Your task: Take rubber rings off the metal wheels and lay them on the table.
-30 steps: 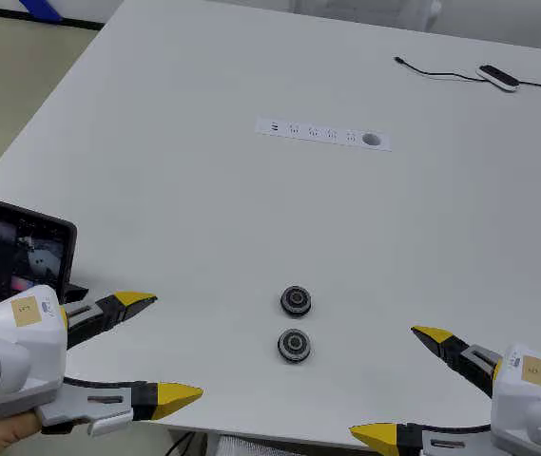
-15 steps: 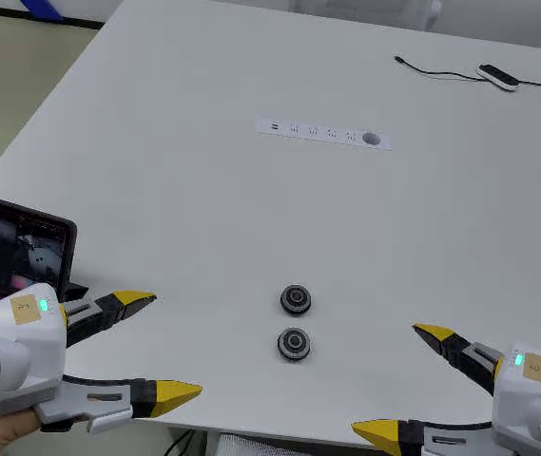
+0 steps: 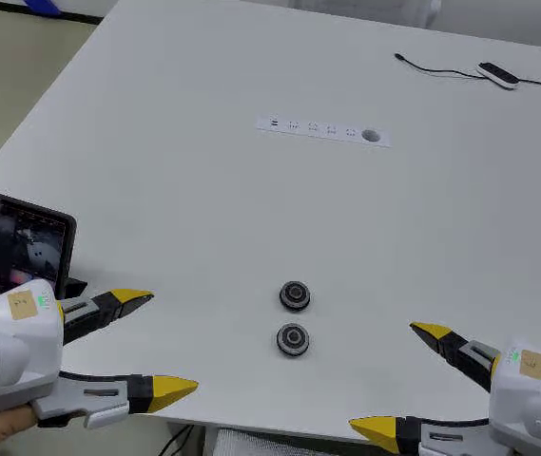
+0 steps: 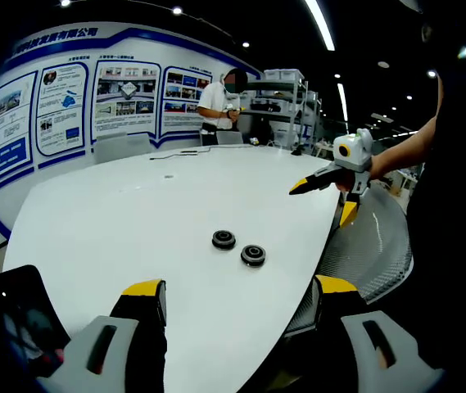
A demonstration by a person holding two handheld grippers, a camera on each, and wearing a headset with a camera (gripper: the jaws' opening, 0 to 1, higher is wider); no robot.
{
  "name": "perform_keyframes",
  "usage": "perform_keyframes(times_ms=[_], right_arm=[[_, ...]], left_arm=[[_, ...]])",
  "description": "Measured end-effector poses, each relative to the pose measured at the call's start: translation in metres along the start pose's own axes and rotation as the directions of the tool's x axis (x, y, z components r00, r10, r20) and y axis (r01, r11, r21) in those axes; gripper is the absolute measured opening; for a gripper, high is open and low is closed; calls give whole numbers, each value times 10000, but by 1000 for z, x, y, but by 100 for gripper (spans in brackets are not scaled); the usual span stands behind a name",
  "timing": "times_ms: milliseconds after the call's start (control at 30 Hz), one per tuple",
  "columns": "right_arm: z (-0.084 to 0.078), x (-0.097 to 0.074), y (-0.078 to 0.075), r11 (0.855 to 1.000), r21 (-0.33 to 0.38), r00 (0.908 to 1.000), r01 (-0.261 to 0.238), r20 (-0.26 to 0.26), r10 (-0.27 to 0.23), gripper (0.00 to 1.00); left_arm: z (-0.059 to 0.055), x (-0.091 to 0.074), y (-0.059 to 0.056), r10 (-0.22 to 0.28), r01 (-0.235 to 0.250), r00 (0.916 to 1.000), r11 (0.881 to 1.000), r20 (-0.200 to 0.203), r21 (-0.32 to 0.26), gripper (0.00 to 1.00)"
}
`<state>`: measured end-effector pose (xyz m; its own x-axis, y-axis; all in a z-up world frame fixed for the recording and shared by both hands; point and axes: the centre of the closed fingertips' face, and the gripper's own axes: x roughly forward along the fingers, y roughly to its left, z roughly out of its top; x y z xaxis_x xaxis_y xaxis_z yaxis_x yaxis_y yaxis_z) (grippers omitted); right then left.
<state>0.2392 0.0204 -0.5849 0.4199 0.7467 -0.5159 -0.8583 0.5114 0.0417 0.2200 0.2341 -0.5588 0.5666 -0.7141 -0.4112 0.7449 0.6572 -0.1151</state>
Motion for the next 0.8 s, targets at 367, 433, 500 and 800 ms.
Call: perform_keyframes(times_ms=[367,433,500,800], right_arm=[[-2,6,2,9999,-68,9998,-112,-151,111,86],[-2,9,3,9998,-72,9997,-161,-185,160,84],[-2,12,3,9998,-106,9996,-196,-200,194,83],[-3,22,7,9990,-108,9985,-431,-349,427,79]], left_arm=[[-4,4,-2,-105,104,9998,9999,-173,-77,70],[-5,6,-2,-141,139,9996,9999,-232,-72,69],[-6,8,-3,-186,184,9994,9998,-280,-73,69],[-7,16,-4,-367,366,9984,9993,-419,-31,63]])
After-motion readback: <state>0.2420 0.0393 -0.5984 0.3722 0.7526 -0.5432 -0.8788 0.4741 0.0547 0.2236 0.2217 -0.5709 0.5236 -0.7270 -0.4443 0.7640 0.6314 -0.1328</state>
